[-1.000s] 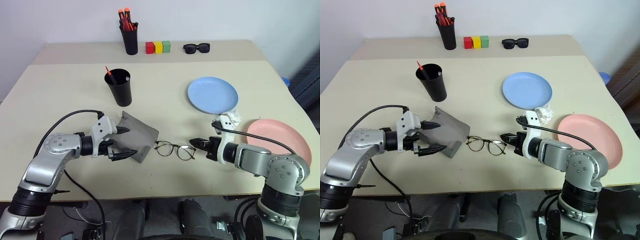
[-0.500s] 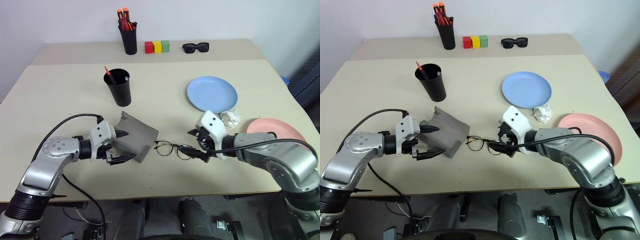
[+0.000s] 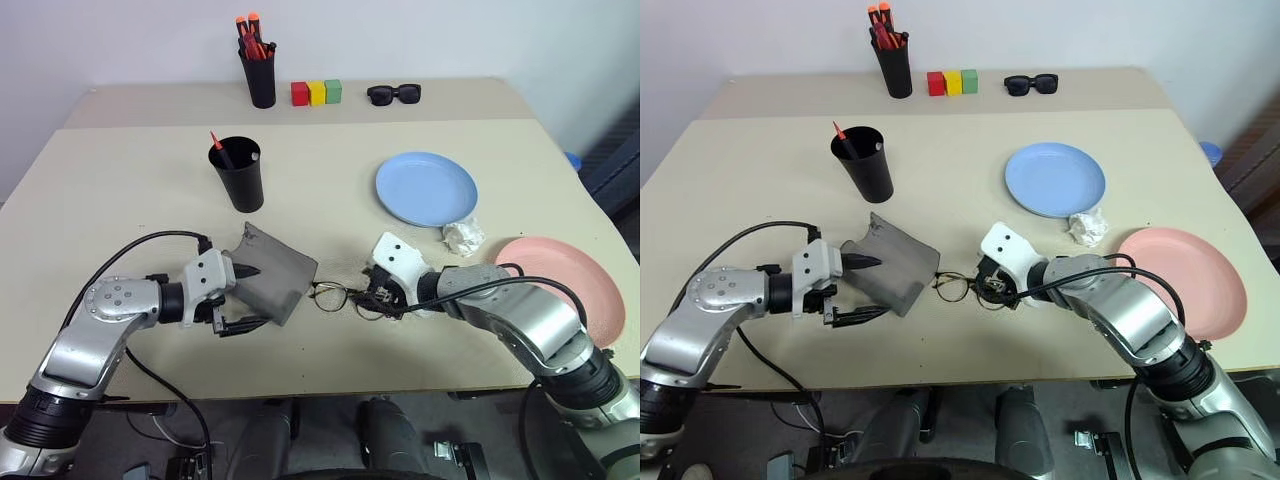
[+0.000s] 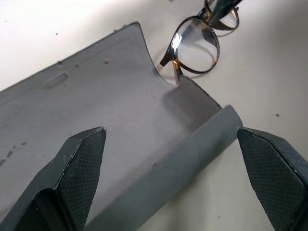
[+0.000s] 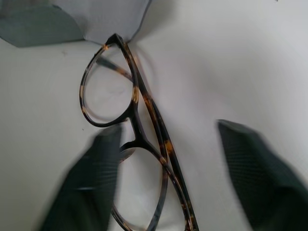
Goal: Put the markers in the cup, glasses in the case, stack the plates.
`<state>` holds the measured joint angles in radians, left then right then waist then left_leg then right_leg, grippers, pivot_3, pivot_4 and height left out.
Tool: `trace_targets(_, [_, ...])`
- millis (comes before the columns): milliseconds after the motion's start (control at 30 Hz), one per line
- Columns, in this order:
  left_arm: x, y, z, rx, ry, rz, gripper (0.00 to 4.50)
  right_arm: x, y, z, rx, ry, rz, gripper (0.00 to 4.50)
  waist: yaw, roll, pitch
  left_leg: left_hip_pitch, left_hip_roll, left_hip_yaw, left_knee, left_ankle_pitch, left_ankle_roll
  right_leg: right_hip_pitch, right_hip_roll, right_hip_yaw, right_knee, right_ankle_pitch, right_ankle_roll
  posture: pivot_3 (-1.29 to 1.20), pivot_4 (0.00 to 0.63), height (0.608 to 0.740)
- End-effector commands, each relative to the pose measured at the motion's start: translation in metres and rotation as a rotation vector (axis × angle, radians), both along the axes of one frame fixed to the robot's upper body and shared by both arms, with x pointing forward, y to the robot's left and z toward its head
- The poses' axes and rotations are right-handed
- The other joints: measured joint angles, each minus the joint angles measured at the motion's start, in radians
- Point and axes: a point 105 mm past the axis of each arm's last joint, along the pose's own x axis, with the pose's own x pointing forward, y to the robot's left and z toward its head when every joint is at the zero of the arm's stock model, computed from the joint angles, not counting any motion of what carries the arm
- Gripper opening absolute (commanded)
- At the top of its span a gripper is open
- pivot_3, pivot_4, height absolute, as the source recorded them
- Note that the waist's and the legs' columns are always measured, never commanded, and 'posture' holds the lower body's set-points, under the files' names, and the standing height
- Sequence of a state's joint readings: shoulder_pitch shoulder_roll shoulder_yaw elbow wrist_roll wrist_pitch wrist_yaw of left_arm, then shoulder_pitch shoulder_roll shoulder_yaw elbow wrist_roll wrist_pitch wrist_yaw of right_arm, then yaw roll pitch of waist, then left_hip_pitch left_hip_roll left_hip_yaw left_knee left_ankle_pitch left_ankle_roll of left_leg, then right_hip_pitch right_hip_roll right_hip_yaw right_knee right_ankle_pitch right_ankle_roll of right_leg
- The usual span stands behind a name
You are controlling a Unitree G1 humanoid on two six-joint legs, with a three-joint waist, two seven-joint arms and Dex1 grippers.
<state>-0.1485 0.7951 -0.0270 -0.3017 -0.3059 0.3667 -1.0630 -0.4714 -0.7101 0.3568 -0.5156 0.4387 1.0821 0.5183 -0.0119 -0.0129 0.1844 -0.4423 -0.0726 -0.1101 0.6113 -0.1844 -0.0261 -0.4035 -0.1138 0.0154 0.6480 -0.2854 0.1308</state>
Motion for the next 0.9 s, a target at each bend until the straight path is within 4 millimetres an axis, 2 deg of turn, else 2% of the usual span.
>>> trace_targets(33, [-0.001, -0.007, 0.010, -0.012, -0.031, -0.026, 4.48, -0.002, 0.009, 0.010, 0.012, -0.057, 0.040, 0.85, 0.000, 0.000, 0.000, 0.000, 0.000, 0.000, 0.000, 0.000, 0.000, 0.000, 0.000, 0.000, 0.000, 0.000, 0.000, 0.00, 0.150, 0.740])
trace_targets(100, [-0.001, -0.006, 0.011, -0.012, -0.032, -0.023, 4.48, -0.003, 0.010, 0.010, 0.009, -0.060, 0.045, 0.04, 0.000, 0.000, 0.000, 0.000, 0.000, 0.000, 0.000, 0.000, 0.000, 0.000, 0.000, 0.000, 0.000, 0.000, 0.000, 0.00, 0.150, 0.740])
trace_targets(233, [0.002, -0.002, 0.014, -0.017, -0.044, 0.007, 4.48, -0.003, 0.009, 0.013, 0.000, -0.078, 0.047, 0.04, -0.001, 0.000, 0.000, 0.000, 0.000, 0.000, 0.000, 0.000, 0.000, 0.000, 0.001, 0.000, 0.001, 0.000, 0.000, 0.00, 0.150, 0.740])
trace_targets(333, [0.011, 0.008, 0.018, -0.026, -0.078, 0.079, 4.48, 0.000, 0.004, 0.022, 0.000, -0.104, 0.036, 0.04, 0.000, 0.000, 0.000, 0.000, 0.000, 0.000, 0.000, 0.000, 0.000, 0.000, 0.001, 0.000, 0.001, 0.000, 0.001, 0.00, 0.150, 0.740])
trace_targets(433, [0.026, 0.030, 0.022, -0.072, -0.069, 0.235, 4.48, 0.001, 0.002, 0.032, 0.014, -0.132, 0.037, 0.04, 0.000, 0.000, 0.000, 0.000, 0.000, 0.000, 0.000, 0.000, 0.000, 0.000, 0.001, 0.000, 0.001, 0.001, 0.001, 0.00, 0.150, 0.740])
trace_targets(500, [0.042, 0.056, 0.032, -0.189, -0.051, 0.433, 4.48, 0.001, 0.001, 0.039, 0.026, -0.152, 0.045, 0.04, 0.000, 0.000, 0.000, 0.000, 0.000, 0.000, 0.000, 0.000, 0.000, 0.000, 0.001, 0.000, 0.001, 0.001, 0.001, 0.00, 0.150, 0.740])
trace_targets(600, [0.045, 0.074, 0.036, -0.222, -0.046, 0.532, 4.49, 0.000, 0.001, 0.045, 0.034, -0.170, 0.059, 0.01, -0.003, -0.001, 0.000, 0.000, 0.000, -0.001, 0.001, 0.000, 0.000, 0.000, 0.002, -0.001, 0.002, 0.001, 0.002, 0.00, 0.150, 0.740])
trace_targets(667, [0.045, 0.084, 0.030, -0.212, -0.013, 0.590, 4.49, -0.002, 0.002, 0.049, 0.040, -0.180, 0.076, 0.01, -0.002, -0.001, 0.000, 0.000, 0.000, -0.001, 0.001, 0.000, 0.000, 0.000, 0.001, -0.001, 0.002, 0.001, 0.002, 0.00, 0.150, 0.740])
trace_targets(733, [0.046, 0.092, 0.015, -0.234, 0.096, 0.670, 4.49, -0.005, 0.005, 0.057, 0.058, -0.198, 0.115, 0.01, -0.002, -0.001, 0.000, 0.000, 0.000, -0.001, 0.001, 0.000, 0.000, 0.000, 0.001, -0.001, 0.002, 0.001, 0.002, 0.00, 0.150, 0.740])
trace_targets(800, [0.044, 0.088, 0.005, -0.244, 0.169, 0.680, 4.49, -0.006, 0.006, 0.061, 0.066, -0.207, 0.130, 0.01, -0.001, -0.001, 0.000, 0.000, 0.000, -0.001, 0.001, 0.000, 0.000, 0.000, 0.001, -0.001, 0.002, 0.001, 0.002, 0.00, 0.150, 0.740])
trace_targets(900, [0.031, 0.069, -0.009, -0.261, 0.299, 0.598, 4.49, -0.003, 0.002, 0.064, 0.057, -0.225, 0.120, 0.01, 0.000, -0.001, 0.000, 0.001, 0.000, -0.001, 0.002, 0.000, 0.000, 0.001, 0.001, -0.001, 0.003, 0.001, 0.002, 0.00, 0.150, 0.740])
